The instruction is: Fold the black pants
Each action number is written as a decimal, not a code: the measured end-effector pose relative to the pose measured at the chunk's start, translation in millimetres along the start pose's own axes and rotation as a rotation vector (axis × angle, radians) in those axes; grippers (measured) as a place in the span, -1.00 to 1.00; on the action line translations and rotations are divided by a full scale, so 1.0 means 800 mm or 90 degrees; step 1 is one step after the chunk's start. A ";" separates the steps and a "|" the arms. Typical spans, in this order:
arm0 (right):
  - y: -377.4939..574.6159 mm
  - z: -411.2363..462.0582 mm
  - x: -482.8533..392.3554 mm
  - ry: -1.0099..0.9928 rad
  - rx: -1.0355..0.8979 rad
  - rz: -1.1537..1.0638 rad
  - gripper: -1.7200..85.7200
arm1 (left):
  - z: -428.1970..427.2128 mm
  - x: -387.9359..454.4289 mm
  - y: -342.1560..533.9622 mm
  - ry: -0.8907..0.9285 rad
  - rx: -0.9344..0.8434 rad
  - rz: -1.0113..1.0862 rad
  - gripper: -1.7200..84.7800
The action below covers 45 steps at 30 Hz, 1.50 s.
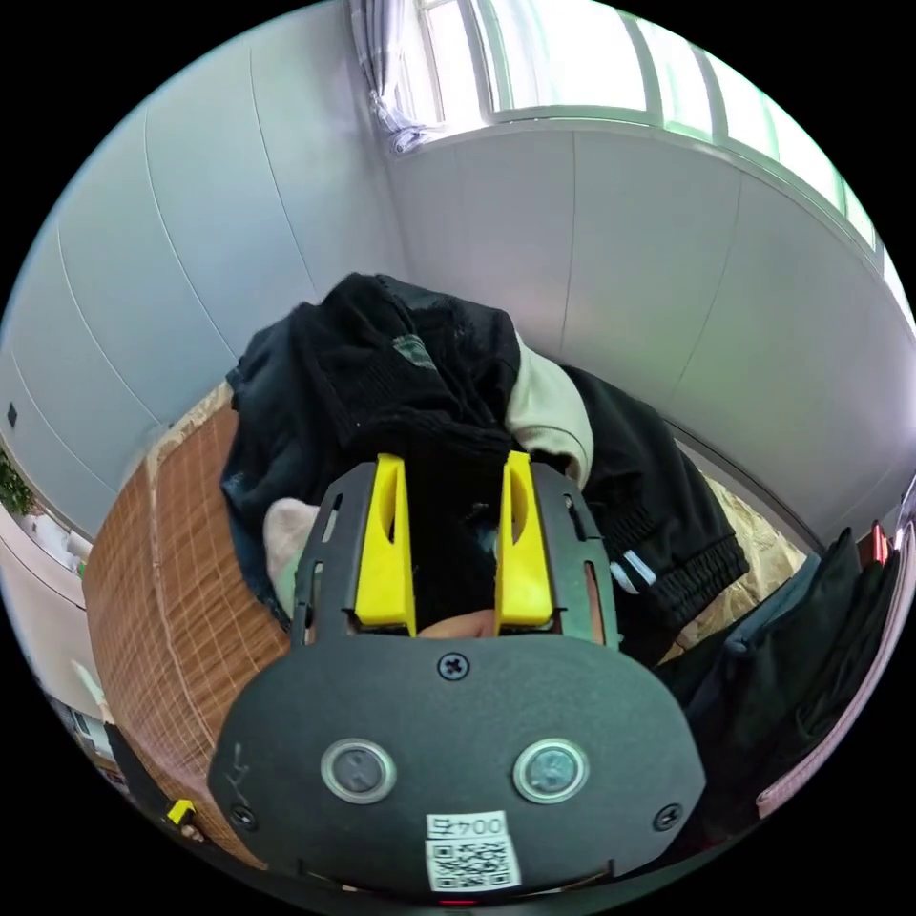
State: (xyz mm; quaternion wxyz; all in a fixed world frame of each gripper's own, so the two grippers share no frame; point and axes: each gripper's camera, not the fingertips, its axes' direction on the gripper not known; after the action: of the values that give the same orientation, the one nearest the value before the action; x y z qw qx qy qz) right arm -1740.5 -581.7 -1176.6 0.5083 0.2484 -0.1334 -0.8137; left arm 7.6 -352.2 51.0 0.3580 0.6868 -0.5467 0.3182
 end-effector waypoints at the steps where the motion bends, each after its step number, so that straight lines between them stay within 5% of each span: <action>1: 0.003 -0.013 -0.011 -0.034 0.024 0.009 -0.76 | 0.000 -0.001 0.001 0.000 0.000 0.000 -0.93; 5: 0.012 -0.064 -0.063 -0.228 0.094 -0.007 -0.81 | 0.004 -0.004 0.011 -0.002 0.002 0.007 -0.93; 11: 0.060 -0.155 -0.235 -0.407 0.123 -0.231 -0.87 | 0.010 0.009 0.034 -0.055 0.000 0.027 -0.89; 15: 0.153 -0.190 -0.364 -0.438 0.076 -0.407 -0.87 | 0.013 0.015 0.052 -0.109 -0.007 0.030 -0.83; 25: 0.505 -0.215 -0.566 -0.640 -0.131 -0.575 -0.85 | 0.001 0.034 0.135 -0.126 0.089 0.079 -0.71; 30: 0.648 -0.157 -0.602 -0.568 -0.301 -0.481 -0.86 | 0.015 0.057 0.181 -0.132 0.117 0.125 -0.67; 37: 0.709 -0.142 -0.561 -0.443 -0.220 -0.377 -0.61 | 0.056 0.108 0.229 -0.145 0.129 0.191 -0.64; 45: 0.690 -0.059 -0.488 -0.477 -0.256 -0.119 -0.55 | 0.111 0.155 0.273 -0.177 0.133 0.202 -0.60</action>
State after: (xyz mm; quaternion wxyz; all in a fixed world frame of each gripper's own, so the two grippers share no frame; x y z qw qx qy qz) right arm -1154.7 -478.4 -851.9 0.3871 -0.1568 -0.1245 -0.9001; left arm -177.6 -524.1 137.3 0.1516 0.6628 -0.6559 0.3280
